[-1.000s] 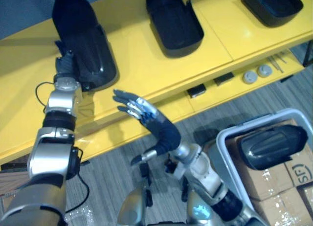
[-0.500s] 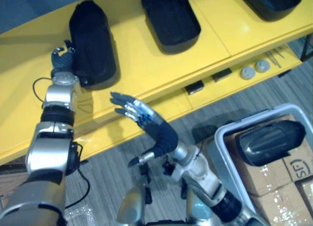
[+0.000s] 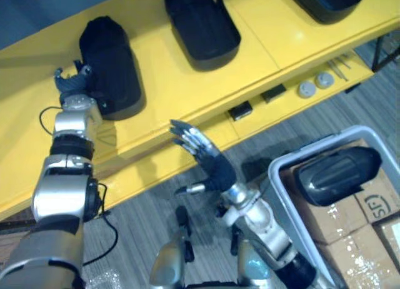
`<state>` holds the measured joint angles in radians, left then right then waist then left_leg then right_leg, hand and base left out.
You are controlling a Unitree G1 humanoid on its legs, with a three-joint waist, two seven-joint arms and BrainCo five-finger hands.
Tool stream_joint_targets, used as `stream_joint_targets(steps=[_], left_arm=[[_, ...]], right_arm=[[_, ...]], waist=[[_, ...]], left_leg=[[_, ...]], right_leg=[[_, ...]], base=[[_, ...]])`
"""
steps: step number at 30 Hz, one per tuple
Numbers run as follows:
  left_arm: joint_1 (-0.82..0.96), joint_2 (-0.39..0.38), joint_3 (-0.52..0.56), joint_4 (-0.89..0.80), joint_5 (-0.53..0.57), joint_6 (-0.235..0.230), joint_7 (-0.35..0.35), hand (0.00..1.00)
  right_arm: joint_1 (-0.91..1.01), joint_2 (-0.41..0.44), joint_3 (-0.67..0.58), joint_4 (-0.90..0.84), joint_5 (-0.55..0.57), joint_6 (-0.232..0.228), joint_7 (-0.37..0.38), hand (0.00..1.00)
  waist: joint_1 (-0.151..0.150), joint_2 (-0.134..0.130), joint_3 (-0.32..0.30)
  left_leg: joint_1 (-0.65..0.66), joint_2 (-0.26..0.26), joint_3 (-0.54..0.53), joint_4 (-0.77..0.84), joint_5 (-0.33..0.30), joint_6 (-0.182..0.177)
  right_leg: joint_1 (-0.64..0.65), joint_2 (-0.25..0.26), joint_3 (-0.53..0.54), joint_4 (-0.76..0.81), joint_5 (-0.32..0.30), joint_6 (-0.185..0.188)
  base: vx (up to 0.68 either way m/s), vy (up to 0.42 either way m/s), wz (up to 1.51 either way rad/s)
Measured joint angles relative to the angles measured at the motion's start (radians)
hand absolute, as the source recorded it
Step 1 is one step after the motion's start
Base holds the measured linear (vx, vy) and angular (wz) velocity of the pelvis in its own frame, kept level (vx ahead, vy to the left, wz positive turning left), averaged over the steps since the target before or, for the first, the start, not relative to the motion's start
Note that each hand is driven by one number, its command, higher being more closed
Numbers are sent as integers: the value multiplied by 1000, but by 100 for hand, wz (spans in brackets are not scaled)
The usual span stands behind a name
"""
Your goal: Walk over and take plastic housings, then place them on the shelf
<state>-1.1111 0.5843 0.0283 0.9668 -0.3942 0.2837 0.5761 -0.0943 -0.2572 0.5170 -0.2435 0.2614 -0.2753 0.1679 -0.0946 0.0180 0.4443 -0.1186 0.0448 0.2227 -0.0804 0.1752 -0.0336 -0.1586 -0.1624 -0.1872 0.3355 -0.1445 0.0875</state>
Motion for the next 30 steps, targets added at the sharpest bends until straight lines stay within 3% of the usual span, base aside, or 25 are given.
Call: stream_joint_targets(steps=[4,7,11,14,18,20,24,27,28,29,30], left_arm=[[0,1,1,-9,0,-45,72,0],[0,5,2,-61,10,-88,120,0],[3,6,1,-104,38,-143,128,0],[80,5,-1,-200,71,-191,117,0],[287,-5,27,-436,150,-242,76,0],[474,-5,129,-632,219,-264,55,0],[693,-22,244,-812,279,-286,13,0],[888,-94,332,-949,286,-320,-4,0],[1000,-162,363,-1016,286,-341,-6,0],[1024,-179,369,-1033,286,-341,-6,0],[1110,-245,379,-1085,287,-342,-7,0]], right_arm=[[128,-41,-56,-6,0,-1,71,0],[157,-43,-66,-6,0,-55,122,0],[144,-43,-37,-5,-1,-112,157,0],[83,-45,26,24,-54,-121,142,0],[-1,-44,31,73,-106,-119,82,0],[-53,-48,-16,80,-123,-112,29,0],[-87,-51,-91,111,-150,-93,-46,0],[-97,-51,-155,152,-168,-61,-140,0],[-99,-43,-187,180,-193,-39,-196,0],[-99,-40,-194,185,-198,-32,-208,0],[-99,-26,-223,200,-200,-13,-256,0]], waist=[[-30,-11,-4],[-42,-23,-11],[-54,-35,-31],[-50,-36,-89],[-4,-35,-147],[40,-29,-181],[84,-10,-231],[119,10,-257],[142,17,-268],[146,18,-269],[159,20,-271]], left_leg=[[16,5,11,0,-3,-3],[29,9,32,-1,-8,-6],[52,10,35,-2,-18,-3],[50,11,28,-6,-25,3],[69,4,-10,-1,-25,3],[79,2,-34,-1,-25,3],[81,-7,-80,-7,-25,2],[83,-18,-119,-7,-27,0],[82,-20,-127,-8,-25,0],[81,-21,-128,-8,-25,-1],[81,-24,-132,-8,-22,-2]], right_leg=[[14,5,7,-11,5,-1],[20,7,19,-18,7,-2],[60,12,19,-59,23,3],[98,18,-1,-131,51,9],[178,24,-49,-211,76,15],[212,27,-81,-232,77,14],[253,28,-131,-259,80,13],[284,27,-172,-280,83,15],[285,26,-176,-290,81,12],[286,25,-177,-291,80,11],[292,24,-187,-296,81,11]], base=[[27,-17,-8],[25,-13,-16],[33,-1,-6],[59,25,8],[81,26,30],[27,-2,33],[-2,8,37],[-43,18,34],[-58,27,21],[-51,30,13],[-38,20,21]])
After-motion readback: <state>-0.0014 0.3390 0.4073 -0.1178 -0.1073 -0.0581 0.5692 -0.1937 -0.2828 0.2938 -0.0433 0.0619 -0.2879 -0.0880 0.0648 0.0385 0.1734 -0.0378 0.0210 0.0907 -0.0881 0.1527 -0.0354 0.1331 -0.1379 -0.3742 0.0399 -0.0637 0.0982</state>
